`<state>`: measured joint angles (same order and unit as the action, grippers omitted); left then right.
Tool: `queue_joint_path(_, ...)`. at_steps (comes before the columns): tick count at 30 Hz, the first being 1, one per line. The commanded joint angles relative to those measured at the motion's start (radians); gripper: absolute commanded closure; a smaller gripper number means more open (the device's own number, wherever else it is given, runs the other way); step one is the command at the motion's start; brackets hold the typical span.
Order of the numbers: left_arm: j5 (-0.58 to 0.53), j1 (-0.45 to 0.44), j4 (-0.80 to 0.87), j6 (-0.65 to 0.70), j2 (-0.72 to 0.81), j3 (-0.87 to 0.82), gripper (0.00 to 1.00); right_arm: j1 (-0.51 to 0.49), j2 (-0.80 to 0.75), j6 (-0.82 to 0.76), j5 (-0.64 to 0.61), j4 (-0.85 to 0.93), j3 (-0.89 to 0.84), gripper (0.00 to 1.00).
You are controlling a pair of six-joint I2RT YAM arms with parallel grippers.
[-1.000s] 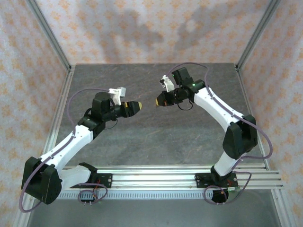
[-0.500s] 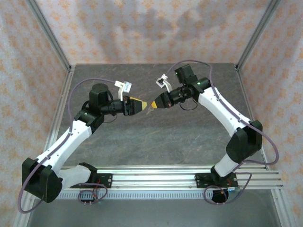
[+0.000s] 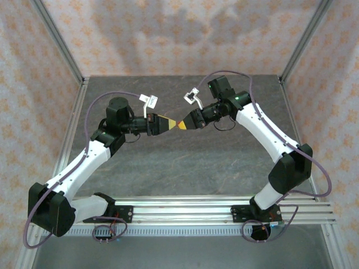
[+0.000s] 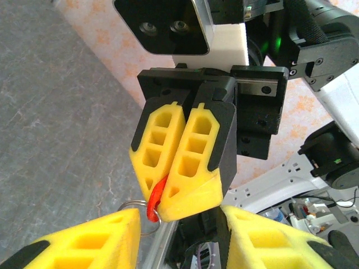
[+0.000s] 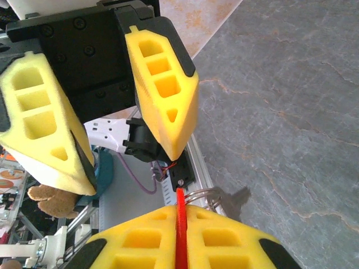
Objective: Remove the keys from the keyring
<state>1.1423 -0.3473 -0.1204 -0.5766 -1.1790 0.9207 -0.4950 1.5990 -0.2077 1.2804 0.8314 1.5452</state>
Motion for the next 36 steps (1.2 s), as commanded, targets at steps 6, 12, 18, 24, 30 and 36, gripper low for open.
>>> queue_joint_path(6,0.037,-0.023,-0.081,-0.038,-0.024,0.011,0.63,-0.008,-0.013,-0.02,0.068,0.008,0.032,0.88)
queue_joint_path(12,0.042,-0.044,-0.092,-0.04,-0.046,0.016,0.73,-0.01,-0.02,-0.021,0.074,0.005,0.024,0.89)
queue_joint_path(18,0.045,-0.048,-0.121,-0.057,-0.046,0.011,0.87,-0.01,-0.025,-0.031,0.089,0.012,0.023,0.89)
queue_joint_path(24,0.051,-0.053,-0.153,-0.08,-0.042,0.006,1.0,-0.01,-0.026,-0.035,0.099,0.015,0.02,0.87)
queue_joint_path(30,0.027,-0.055,-0.17,-0.084,-0.026,-0.01,1.0,-0.01,-0.033,-0.021,0.102,-0.004,0.018,0.8)
queue_joint_path(36,-0.034,-0.056,-0.214,-0.098,-0.002,-0.041,1.0,-0.01,-0.065,0.05,0.052,-0.092,-0.011,0.62)
